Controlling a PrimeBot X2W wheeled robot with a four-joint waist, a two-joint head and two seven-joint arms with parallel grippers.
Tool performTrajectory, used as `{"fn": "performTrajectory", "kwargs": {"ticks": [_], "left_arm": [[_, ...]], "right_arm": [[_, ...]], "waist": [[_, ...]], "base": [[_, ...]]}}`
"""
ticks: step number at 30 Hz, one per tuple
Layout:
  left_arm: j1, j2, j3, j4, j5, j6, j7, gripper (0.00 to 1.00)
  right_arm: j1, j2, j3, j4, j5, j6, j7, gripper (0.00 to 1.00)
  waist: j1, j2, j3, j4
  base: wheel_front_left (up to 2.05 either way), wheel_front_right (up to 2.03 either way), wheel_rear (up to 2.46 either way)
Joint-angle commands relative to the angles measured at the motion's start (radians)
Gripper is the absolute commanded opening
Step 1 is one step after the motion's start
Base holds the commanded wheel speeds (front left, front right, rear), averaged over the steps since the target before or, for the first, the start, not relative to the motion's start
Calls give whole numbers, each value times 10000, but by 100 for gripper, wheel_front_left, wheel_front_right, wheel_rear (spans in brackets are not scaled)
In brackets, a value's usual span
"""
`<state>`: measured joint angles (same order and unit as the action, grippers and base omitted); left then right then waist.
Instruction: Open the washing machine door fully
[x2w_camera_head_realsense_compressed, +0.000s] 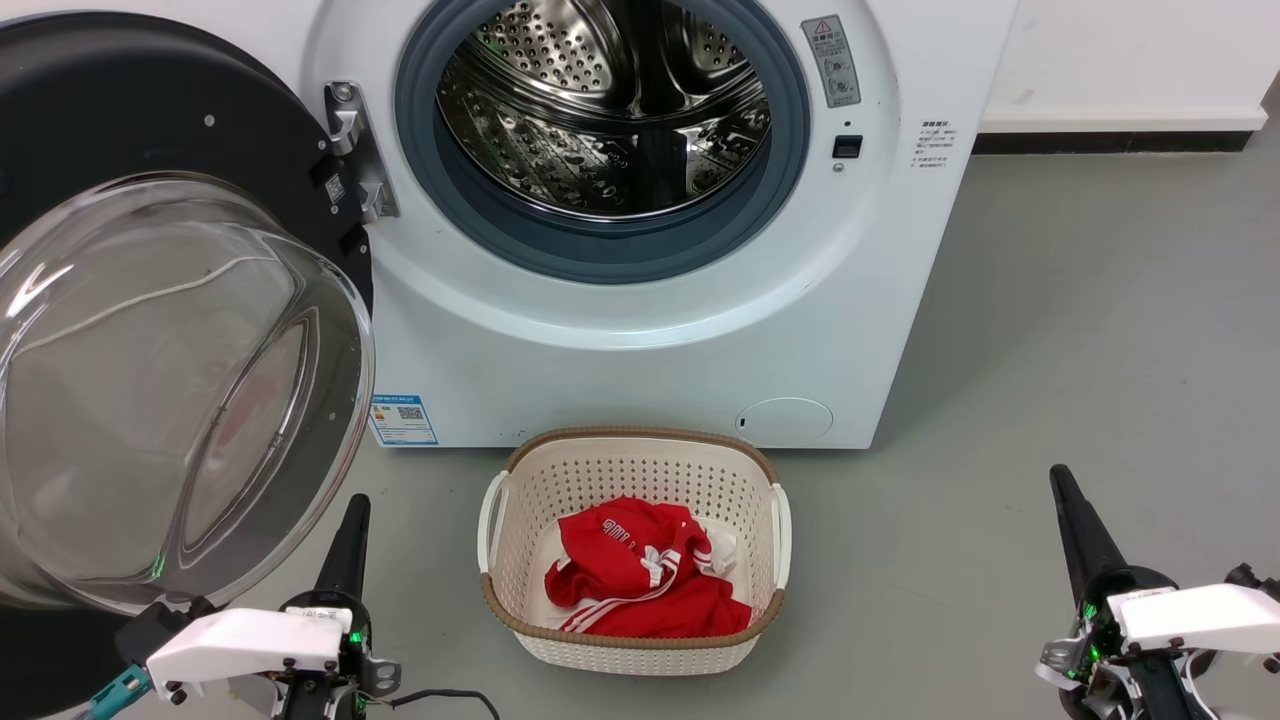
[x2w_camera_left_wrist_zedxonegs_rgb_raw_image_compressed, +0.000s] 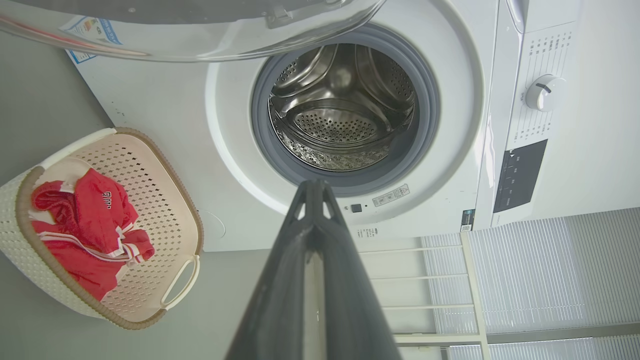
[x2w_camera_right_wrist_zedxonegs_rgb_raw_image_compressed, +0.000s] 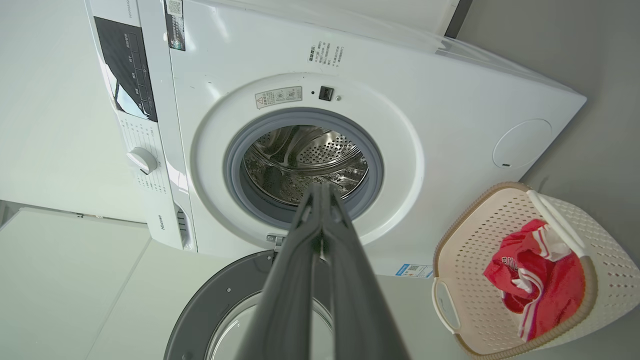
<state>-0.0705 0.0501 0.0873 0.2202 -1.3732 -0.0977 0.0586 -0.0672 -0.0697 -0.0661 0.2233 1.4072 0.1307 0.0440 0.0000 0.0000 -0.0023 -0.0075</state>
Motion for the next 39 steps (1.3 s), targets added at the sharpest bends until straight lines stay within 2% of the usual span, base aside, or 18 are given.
{"fn": "performTrajectory", "kwargs": {"ticks": [1, 27, 39], "left_arm": [[-230, 15, 48, 1, -239, -88, 59, 0], [-437, 10, 295, 274, -2413, -360, 591, 0], [-434, 9, 295, 269, -2400, -355, 591, 0]], "right_arm": [[-217, -36, -35, -13, 248, 1, 52, 0], [-458, 18, -247, 217, 2276, 0, 541, 0], [-459, 47, -285, 217, 2229, 0, 552, 0]], "waist": [[0, 0, 2, 3], [0, 0, 54, 73], [0, 0, 55, 75]], "base": [[0, 0, 0], [0, 0, 0], [0, 0, 0]]}}
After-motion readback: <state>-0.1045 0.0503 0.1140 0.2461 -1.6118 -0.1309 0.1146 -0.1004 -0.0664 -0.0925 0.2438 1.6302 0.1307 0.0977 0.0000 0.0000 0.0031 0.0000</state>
